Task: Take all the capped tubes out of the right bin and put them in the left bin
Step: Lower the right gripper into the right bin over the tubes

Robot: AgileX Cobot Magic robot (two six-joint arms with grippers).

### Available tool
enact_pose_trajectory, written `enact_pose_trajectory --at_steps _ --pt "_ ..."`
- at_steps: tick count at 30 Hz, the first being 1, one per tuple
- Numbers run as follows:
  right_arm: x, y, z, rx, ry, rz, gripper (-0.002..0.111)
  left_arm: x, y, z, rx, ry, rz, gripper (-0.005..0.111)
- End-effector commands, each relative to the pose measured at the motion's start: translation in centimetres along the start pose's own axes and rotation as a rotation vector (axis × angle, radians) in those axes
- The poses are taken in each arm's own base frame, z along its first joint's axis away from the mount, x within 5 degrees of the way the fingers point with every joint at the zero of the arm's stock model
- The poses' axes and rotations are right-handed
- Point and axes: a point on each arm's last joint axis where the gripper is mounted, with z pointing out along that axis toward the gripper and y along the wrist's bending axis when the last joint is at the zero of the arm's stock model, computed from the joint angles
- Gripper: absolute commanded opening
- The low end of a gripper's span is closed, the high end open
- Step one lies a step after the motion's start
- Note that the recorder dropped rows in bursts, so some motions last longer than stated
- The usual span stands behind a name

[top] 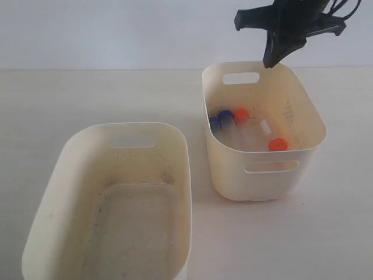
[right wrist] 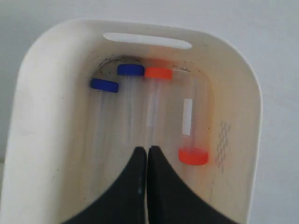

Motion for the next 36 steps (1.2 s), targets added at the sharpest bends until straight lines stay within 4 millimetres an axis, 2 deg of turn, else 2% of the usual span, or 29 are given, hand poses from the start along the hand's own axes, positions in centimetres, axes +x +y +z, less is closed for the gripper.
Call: enact_pose_trajectory --at_steps 1,2,4,5,7,16,22,36 --pt "-0.3 0.7 3.7 0.02 0.081 -0.12 0.0 -0.1 0.0 0.0 -0.001 -0.007 -0.009 0.004" --pt "-0.2 1.0 4.3 0.027 0.095 -0.145 0.003 -0.1 0.0 0.0 -0.001 -0.007 -0.009 0.004" --pt "0.0 1.5 5.4 0.075 0.117 -0.189 0.016 -0.1 0.0 0.0 -0.001 -0.007 -0.009 0.004" --pt "0.1 1.7 6.0 0.093 0.129 -0.202 0.026 -0.1 0.0 0.0 -0.001 -0.007 -0.009 0.004" --pt "0.2 1.9 7.1 0.102 0.152 -0.206 0.041 -0.1 0.0 0.0 -0.001 -0.007 -0.009 0.004" --pt "0.5 1.5 9.9 0.122 0.205 -0.186 0.039 -0.1 0.0 0.0 -0.001 -0.007 -0.009 0.004" --pt "0.5 1.3 11.9 0.13 0.203 -0.114 0.039 -0.1 0.0 0.0 -0.001 -0.007 -0.009 0.004" --pt "1.1 0.9 15.3 0.143 0.264 -0.082 0.039 -0.1 0.0 0.0 -0.001 -0.007 -0.009 0.004"
